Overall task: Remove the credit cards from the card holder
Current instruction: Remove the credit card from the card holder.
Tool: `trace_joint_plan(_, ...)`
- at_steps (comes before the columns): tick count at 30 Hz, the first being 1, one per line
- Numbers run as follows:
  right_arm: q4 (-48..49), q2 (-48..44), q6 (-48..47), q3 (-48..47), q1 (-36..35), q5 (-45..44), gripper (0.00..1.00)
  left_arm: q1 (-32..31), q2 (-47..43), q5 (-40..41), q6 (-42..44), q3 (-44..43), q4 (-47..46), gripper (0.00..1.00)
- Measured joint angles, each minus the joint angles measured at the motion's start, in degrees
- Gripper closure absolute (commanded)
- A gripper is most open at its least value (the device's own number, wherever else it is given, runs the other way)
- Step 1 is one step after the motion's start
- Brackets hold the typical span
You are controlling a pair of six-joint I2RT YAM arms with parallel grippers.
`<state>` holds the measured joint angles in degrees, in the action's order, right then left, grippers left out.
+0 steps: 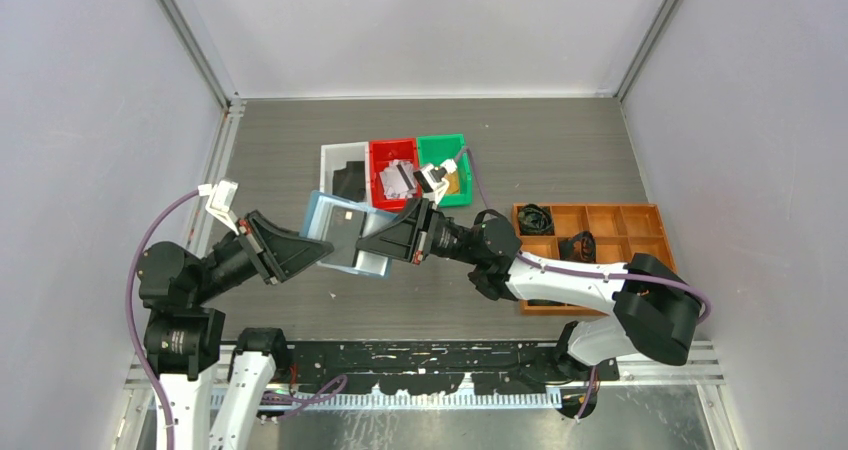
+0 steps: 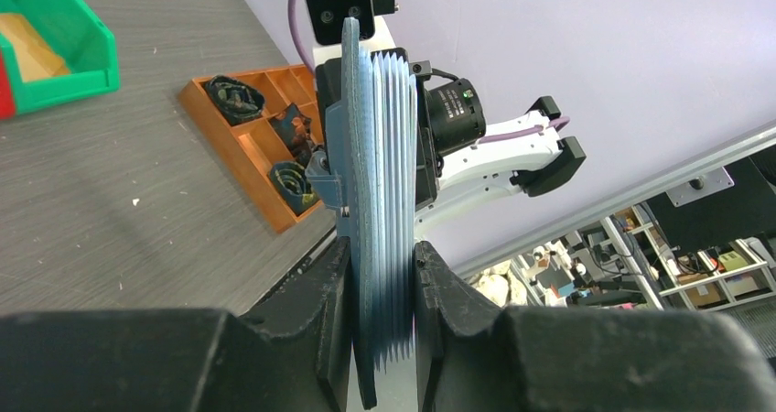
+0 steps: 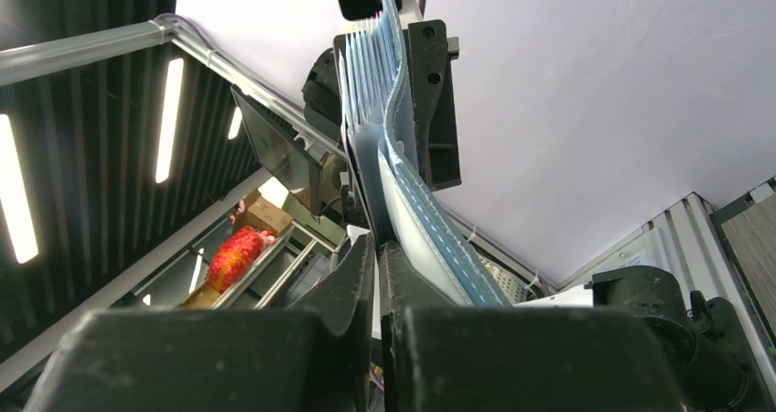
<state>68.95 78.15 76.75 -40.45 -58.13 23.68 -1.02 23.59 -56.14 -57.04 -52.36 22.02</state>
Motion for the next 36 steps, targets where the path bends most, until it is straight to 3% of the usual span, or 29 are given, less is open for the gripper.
trace_joint_plan(2,0.07,0.0,0.0,0.09,0.0,0.04,0.99,0.0,0.0,-0.11,0.02,0.0,0.0,0.7)
trace_joint_plan(5,0.13,-0.02,0.09,0.28,0.02,0.13,0.99,0.0,0.02,-0.28,0.11,0.0,0.02,0.68)
trace_joint_plan(14,0.15,-0.35,0.11,1.01,0.42,0.26,0.99,0.07,0.02,-0.22,-0.52,0.02,-0.35,0.82)
trace_joint_plan(30,-3.67,-6.01,-2.64,4.39,0.24,-1.14,0.99,0.07,0.17,-0.83,-1.57,0.04,-0.85,0.82)
trace_joint_plan(31,-3.82,-6.03,-2.71,4.39,0.24,-1.14,0.94,0.07,0.17,-0.81,-1.57,0.04,-0.85,0.85)
trace_joint_plan(33,-3.93,-6.01,-2.73,4.39,0.24,-1.09,0.69,0.07,0.17,-0.46,-1.57,0.04,-0.96,0.9)
trace_joint_plan(36,-4.17,-5.88,-2.78,4.26,0.24,-0.94,0.62,0.07,0.15,0.55,-1.4,0.04,-1.25,0.94)
